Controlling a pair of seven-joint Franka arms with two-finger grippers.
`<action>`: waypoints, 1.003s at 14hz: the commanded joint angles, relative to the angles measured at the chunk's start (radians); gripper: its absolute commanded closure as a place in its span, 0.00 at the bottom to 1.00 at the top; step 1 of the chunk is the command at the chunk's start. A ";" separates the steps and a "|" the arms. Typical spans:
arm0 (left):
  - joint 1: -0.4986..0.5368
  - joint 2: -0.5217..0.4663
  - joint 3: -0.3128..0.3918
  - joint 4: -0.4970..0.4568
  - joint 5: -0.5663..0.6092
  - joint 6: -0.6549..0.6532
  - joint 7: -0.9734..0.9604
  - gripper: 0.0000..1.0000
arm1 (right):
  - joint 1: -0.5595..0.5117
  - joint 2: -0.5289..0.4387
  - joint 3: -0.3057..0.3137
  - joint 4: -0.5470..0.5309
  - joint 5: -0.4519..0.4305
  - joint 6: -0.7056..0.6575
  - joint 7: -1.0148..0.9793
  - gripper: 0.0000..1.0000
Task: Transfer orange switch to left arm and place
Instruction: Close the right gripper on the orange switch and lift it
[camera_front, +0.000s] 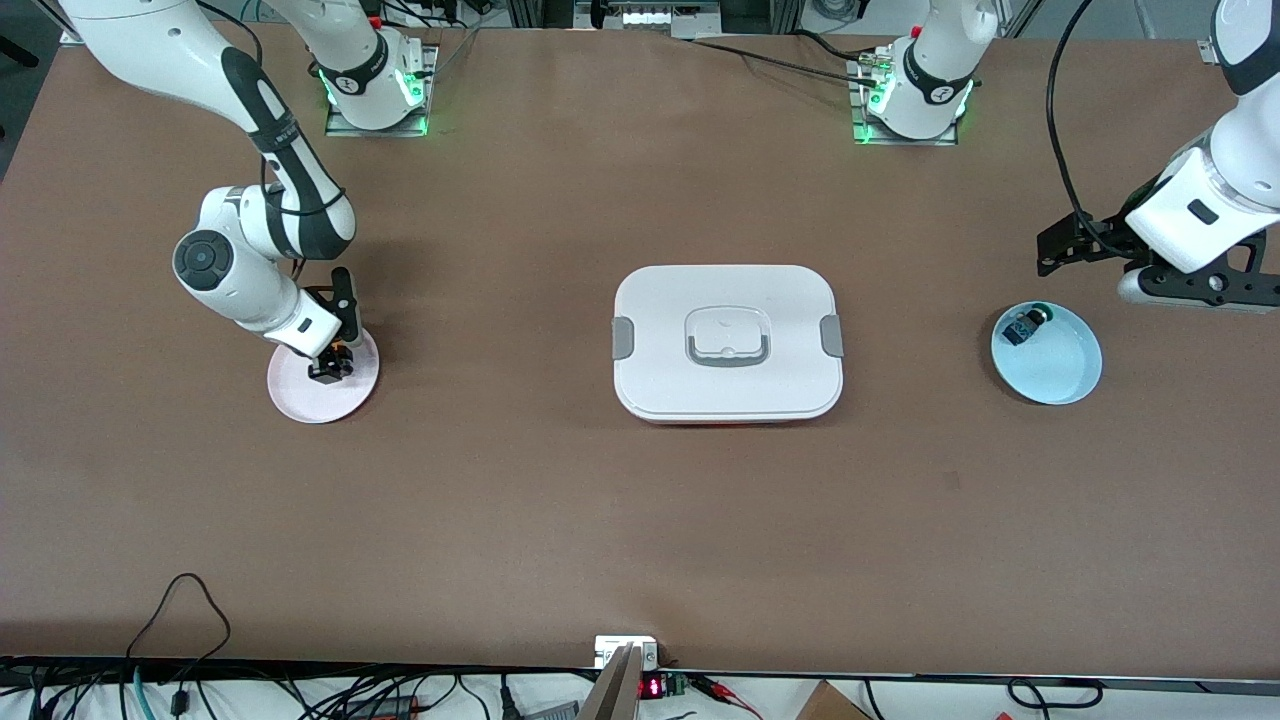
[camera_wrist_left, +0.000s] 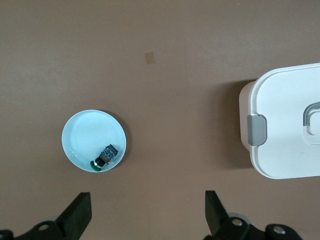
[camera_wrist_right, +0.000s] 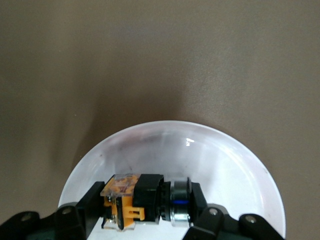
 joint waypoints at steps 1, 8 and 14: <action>-0.001 0.017 0.000 0.034 -0.014 -0.008 0.002 0.00 | -0.009 -0.010 0.006 -0.018 -0.007 0.024 -0.015 0.75; -0.001 0.019 0.000 0.036 -0.014 -0.008 0.002 0.00 | -0.009 -0.134 0.081 0.054 0.138 -0.256 0.084 0.98; 0.011 0.057 0.001 0.054 -0.175 -0.032 -0.010 0.00 | -0.001 -0.156 0.236 0.266 0.492 -0.514 0.235 1.00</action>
